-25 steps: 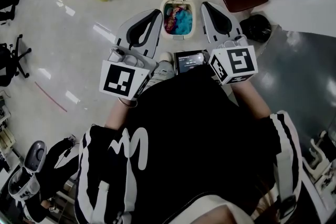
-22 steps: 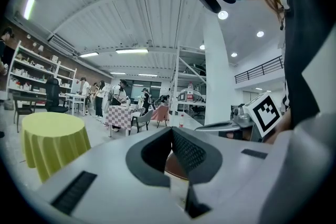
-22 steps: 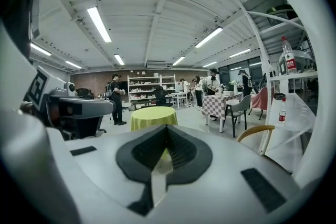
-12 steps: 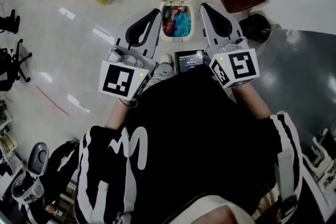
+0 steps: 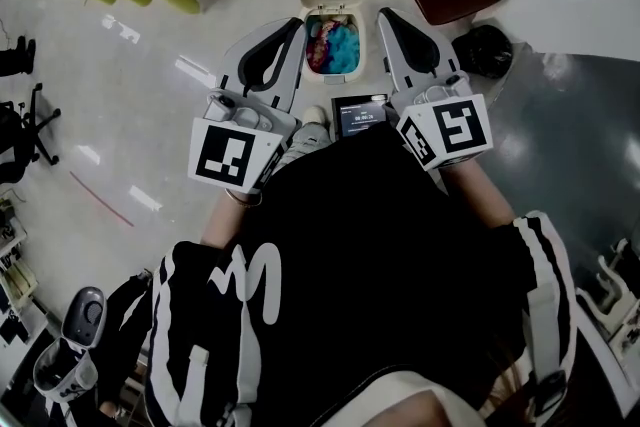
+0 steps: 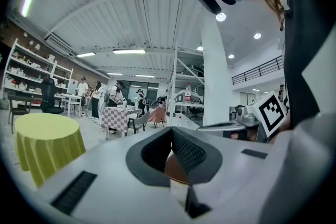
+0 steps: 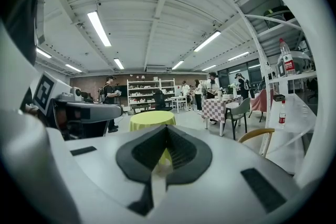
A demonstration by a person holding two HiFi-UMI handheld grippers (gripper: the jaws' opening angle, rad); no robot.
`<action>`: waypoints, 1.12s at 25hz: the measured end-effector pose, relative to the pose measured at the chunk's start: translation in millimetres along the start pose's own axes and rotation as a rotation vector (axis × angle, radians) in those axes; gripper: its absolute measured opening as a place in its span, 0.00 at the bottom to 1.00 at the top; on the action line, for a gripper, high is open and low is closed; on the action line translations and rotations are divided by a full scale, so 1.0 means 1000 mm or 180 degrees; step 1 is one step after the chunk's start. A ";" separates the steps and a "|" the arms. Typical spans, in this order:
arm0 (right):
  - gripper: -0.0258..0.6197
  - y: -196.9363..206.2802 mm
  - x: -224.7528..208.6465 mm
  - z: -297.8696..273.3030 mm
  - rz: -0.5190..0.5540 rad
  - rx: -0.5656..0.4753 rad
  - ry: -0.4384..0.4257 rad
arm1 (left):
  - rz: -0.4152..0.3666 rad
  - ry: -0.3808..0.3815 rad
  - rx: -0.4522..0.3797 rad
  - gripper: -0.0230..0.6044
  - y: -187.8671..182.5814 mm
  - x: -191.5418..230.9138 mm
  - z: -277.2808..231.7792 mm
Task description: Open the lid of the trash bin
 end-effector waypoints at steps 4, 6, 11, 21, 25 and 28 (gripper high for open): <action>0.04 -0.001 0.001 -0.004 -0.0006 0.0004 -0.0034 | -0.0002 0.0004 0.0000 0.05 -0.001 0.002 -0.001; 0.04 -0.001 0.003 -0.003 -0.0018 -0.0013 -0.0063 | -0.0005 0.0013 0.0001 0.05 -0.001 0.000 -0.001; 0.04 -0.002 0.004 -0.003 -0.0014 -0.0029 -0.0112 | -0.0017 -0.0019 0.0025 0.05 -0.001 0.001 -0.003; 0.04 -0.001 0.004 -0.004 -0.0020 -0.0020 -0.0113 | -0.0003 0.0018 0.0010 0.05 0.001 0.000 -0.001; 0.04 0.000 0.004 -0.005 -0.0037 -0.0024 -0.0122 | -0.0005 0.0021 0.0011 0.05 0.002 0.001 -0.001; 0.04 0.000 0.005 -0.005 -0.0054 -0.0032 -0.0122 | -0.0004 0.0021 0.0009 0.05 0.000 0.001 0.000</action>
Point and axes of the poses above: the fingertips, and each gripper's own axes: z backward along the fingers, x to its left, y out of its underside, the point moved 2 cm from there along z, backward along the fingers, and after that the axes turned 15 degrees about -y, right-handed, at the moved point
